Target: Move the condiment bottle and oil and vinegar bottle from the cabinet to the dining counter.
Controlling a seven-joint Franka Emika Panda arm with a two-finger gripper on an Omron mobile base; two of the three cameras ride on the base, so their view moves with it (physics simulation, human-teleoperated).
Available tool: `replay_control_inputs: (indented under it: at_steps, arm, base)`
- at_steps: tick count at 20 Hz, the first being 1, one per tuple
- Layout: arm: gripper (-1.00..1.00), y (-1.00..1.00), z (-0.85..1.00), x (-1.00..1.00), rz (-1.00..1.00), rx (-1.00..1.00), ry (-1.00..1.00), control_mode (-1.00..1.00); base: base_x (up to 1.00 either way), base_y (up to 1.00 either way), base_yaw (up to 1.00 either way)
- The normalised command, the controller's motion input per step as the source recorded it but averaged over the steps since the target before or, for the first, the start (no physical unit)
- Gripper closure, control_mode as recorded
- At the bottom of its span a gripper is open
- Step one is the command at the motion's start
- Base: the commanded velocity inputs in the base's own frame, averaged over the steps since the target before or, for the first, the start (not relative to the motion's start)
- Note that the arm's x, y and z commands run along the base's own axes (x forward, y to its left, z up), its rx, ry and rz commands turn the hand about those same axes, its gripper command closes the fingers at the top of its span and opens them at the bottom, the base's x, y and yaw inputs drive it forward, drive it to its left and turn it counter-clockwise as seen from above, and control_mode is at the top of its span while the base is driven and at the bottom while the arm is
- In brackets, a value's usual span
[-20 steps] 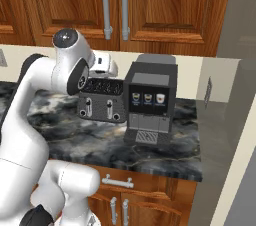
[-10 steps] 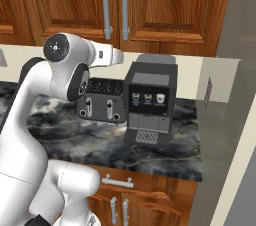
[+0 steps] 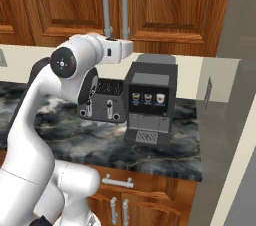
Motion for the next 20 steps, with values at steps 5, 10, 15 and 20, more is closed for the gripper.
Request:
replay_control_inputs:
  at_steps: [5, 10, 15, 20]
  arm:
    - [-1.00, -0.10, 0.04, 0.04, -0.02, -0.04, -0.26, -1.00]
    - [-1.00, -0.11, 0.00, 0.30, 0.00, -0.02, -0.14, -1.00]
    - [-1.00, -0.09, 0.00, 0.33, 0.00, 0.00, -0.06, -1.00]
    - [-1.00, 0.00, 0.02, 0.54, 0.04, 0.00, 0.00, -1.00]
  base:
    - [0.00, 0.00, 0.00]
    - [0.00, 0.00, 0.00]
    - [0.00, 0.00, 0.00]
    - [0.00, 0.00, 0.00]
